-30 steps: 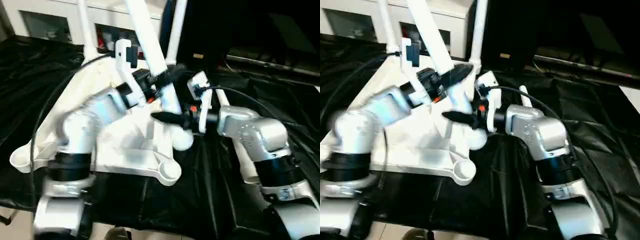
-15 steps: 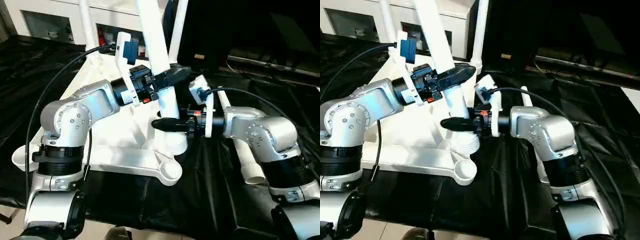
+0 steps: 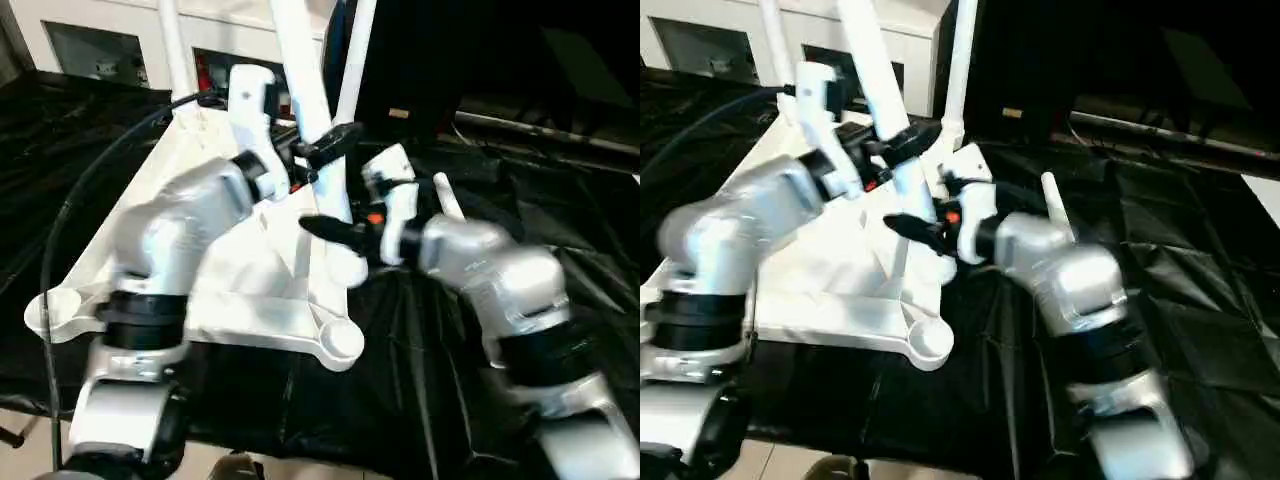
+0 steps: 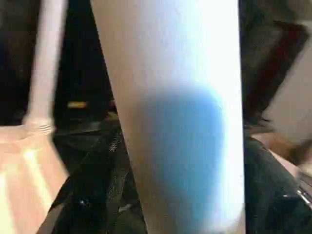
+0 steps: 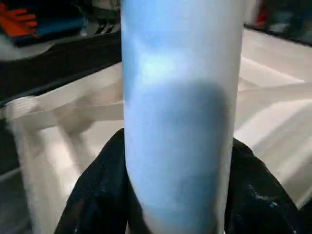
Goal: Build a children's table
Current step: Pick table leg
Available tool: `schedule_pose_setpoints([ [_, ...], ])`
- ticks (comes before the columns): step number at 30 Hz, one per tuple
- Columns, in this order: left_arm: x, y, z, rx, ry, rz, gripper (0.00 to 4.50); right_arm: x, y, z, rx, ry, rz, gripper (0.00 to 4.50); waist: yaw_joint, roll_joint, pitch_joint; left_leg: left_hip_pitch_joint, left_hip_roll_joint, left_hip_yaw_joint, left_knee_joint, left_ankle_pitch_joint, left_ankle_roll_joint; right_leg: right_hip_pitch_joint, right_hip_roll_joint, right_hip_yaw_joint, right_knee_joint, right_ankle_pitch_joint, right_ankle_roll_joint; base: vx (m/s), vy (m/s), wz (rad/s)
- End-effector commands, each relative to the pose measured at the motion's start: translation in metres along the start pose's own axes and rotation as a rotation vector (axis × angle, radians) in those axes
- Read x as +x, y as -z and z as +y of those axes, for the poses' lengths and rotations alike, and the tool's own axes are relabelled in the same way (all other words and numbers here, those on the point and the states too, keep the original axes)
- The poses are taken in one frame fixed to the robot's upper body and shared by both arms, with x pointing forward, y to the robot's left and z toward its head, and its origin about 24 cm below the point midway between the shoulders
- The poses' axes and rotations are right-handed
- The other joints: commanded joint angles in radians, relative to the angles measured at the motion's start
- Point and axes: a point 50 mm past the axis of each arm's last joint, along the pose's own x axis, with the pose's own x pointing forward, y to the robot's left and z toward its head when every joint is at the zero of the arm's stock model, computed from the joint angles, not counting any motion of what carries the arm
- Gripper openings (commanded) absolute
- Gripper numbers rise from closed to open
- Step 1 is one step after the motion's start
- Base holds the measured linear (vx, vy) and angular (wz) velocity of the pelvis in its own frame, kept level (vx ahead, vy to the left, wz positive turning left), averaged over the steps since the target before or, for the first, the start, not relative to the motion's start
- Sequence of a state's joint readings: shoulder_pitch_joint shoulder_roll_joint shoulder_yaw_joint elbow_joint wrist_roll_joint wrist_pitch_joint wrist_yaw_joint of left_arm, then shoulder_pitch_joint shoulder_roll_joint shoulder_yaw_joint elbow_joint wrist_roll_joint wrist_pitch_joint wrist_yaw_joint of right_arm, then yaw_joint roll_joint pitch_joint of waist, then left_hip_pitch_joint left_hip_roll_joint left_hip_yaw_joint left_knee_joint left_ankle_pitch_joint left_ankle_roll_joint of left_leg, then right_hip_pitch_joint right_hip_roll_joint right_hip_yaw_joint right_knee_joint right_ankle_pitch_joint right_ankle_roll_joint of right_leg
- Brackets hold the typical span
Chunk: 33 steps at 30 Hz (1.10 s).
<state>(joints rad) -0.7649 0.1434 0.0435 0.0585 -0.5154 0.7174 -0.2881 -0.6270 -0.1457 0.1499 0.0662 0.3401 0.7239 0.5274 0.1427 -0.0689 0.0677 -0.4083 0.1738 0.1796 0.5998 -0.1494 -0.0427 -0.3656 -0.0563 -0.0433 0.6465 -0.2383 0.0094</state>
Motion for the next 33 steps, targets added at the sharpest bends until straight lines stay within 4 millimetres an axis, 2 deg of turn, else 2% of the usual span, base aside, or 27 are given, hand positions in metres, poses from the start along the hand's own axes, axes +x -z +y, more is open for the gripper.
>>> schedule_pose_setpoints([
  [1, 0.007, 0.003, 0.001, -0.017, -0.082, -0.001, 2.87, 0.002, -0.007, 0.000, -0.048, 0.063, -0.052, 1.91, -0.005, 0.013, -0.080, 0.045, 0.063, -0.027, -0.077, -0.160, -0.116, 0.023, -0.094, 0.043, -0.069, 0.010, -0.141, 0.000, 0.000, 0.00],
  [5, 0.010, 0.004, 0.002, -0.061, -0.144, -0.039, 2.64, 0.006, -0.005, 0.007, -0.054, 0.067, -0.062, 1.90, -0.004, 0.015, -0.078, 0.045, 0.061, -0.027, -0.078, -0.178, -0.113, 0.024, -0.093, 0.045, -0.073, 0.007, -0.126, 0.000, 0.000, 0.00],
  [6, 0.010, 0.004, 0.001, -0.073, -0.146, -0.051, 2.42, 0.006, -0.004, 0.009, -0.051, 0.069, -0.066, 1.90, -0.004, 0.018, -0.078, 0.044, 0.060, -0.028, -0.078, -0.179, -0.112, 0.025, -0.093, 0.044, -0.072, 0.008, -0.123, 0.000, 0.000, 0.00],
  [10, 0.010, 0.005, -0.002, -0.097, -0.130, -0.072, 2.23, 0.008, -0.002, 0.011, -0.057, 0.084, -0.070, 1.90, -0.006, 0.018, -0.077, 0.046, 0.061, -0.028, -0.079, -0.198, -0.115, 0.024, -0.092, 0.045, -0.075, -0.004, -0.121, 0.000, 0.000, 0.00],
  [12, 0.009, 0.004, -0.001, -0.090, -0.130, -0.081, 1.96, 0.008, -0.002, 0.011, -0.055, 0.095, -0.074, 1.90, -0.007, 0.018, -0.077, 0.046, 0.061, -0.030, -0.080, -0.203, -0.114, 0.024, -0.091, 0.045, -0.075, -0.012, -0.117, 0.000, 0.000, 0.00],
  [18, 0.007, -0.005, 0.002, -0.110, -0.109, -0.125, 1.89, 0.007, -0.004, 0.008, -0.071, 0.106, -0.090, 1.90, -0.007, 0.017, -0.076, 0.046, 0.060, -0.029, -0.080, -0.207, -0.115, 0.022, -0.093, 0.045, -0.076, -0.013, -0.116, 0.000, 0.000, 0.00],
  [19, 0.006, -0.008, 0.000, -0.120, -0.067, -0.138, 1.89, 0.007, -0.007, 0.008, -0.055, 0.087, -0.109, 1.90, -0.007, 0.017, -0.076, 0.046, 0.061, -0.029, -0.080, -0.206, -0.114, 0.022, -0.093, 0.045, -0.076, -0.013, -0.117, 0.000, 0.000, 0.00],
  [20, 0.005, -0.009, -0.001, -0.130, -0.042, -0.145, 1.88, 0.007, -0.008, 0.009, -0.029, 0.067, -0.126, 2.25, -0.008, 0.017, -0.076, 0.046, 0.060, -0.028, -0.080, -0.204, -0.112, 0.022, -0.092, 0.045, -0.075, -0.012, -0.117, 0.000, 0.000, 0.00],
  [21, 0.005, -0.009, -0.001, -0.130, -0.042, -0.145, 1.88, 0.007, -0.008, 0.009, -0.029, 0.067, -0.126, 2.25, -0.009, 0.017, -0.076, 0.046, 0.060, -0.028, -0.080, -0.208, -0.109, 0.021, -0.092, 0.045, -0.075, -0.014, -0.120, 0.000, 0.000, 0.00],
  [22, 0.003, -0.012, -0.005, -0.121, 0.023, -0.143, 1.88, 0.005, -0.011, 0.010, 0.015, 0.028, -0.136, 2.60, -0.008, 0.017, -0.076, 0.046, 0.061, -0.028, -0.080, -0.206, -0.109, 0.021, -0.092, 0.045, -0.075, -0.013, -0.120, 0.000, 0.000, 0.00],
  [23, 0.003, -0.012, -0.005, -0.121, 0.024, -0.143, 1.88, 0.005, -0.011, 0.010, 0.015, 0.027, -0.136, 2.60, -0.006, 0.016, -0.076, 0.046, 0.060, -0.028, -0.080, -0.206, -0.104, 0.022, -0.093, 0.045, -0.075, -0.016, -0.119, 0.000, 0.000, 0.00],
  [25, -0.002, -0.015, -0.010, -0.089, 0.143, -0.114, 1.87, -0.002, -0.015, 0.007, 0.003, -0.052, -0.117, 2.63, -0.007, 0.014, -0.077, 0.047, 0.060, -0.028, -0.079, -0.199, -0.097, 0.023, -0.091, 0.044, -0.074, -0.007, -0.120, 0.000, 0.000, 0.00],
  [26, -0.003, -0.015, -0.011, -0.084, 0.159, -0.107, 1.86, -0.003, -0.016, 0.007, -0.008, -0.068, -0.111, 2.77, -0.006, 0.018, -0.076, 0.048, 0.061, -0.027, -0.080, -0.197, -0.098, 0.022, -0.089, 0.043, -0.072, -0.007, -0.121, 0.000, 0.000, 0.00],
  [29, -0.012, -0.016, -0.014, -0.028, 0.285, -0.043, 1.86, -0.016, -0.020, 0.001, -0.061, -0.177, -0.040, 3.02, -0.003, 0.019, -0.075, 0.049, 0.062, -0.026, -0.080, -0.204, -0.104, 0.021, -0.089, 0.044, -0.074, -0.024, -0.114, 0.000, 0.000, 0.00],
  [33, -0.020, -0.020, -0.019, -0.041, 0.409, -0.024, 1.86, -0.028, -0.025, -0.001, -0.019, -0.279, -0.013, 3.02, -0.003, 0.014, -0.074, 0.045, 0.058, -0.024, -0.078, -0.189, -0.094, 0.025, -0.090, 0.044, -0.072, -0.025, -0.142, 0.000, 0.000, 0.00],
])
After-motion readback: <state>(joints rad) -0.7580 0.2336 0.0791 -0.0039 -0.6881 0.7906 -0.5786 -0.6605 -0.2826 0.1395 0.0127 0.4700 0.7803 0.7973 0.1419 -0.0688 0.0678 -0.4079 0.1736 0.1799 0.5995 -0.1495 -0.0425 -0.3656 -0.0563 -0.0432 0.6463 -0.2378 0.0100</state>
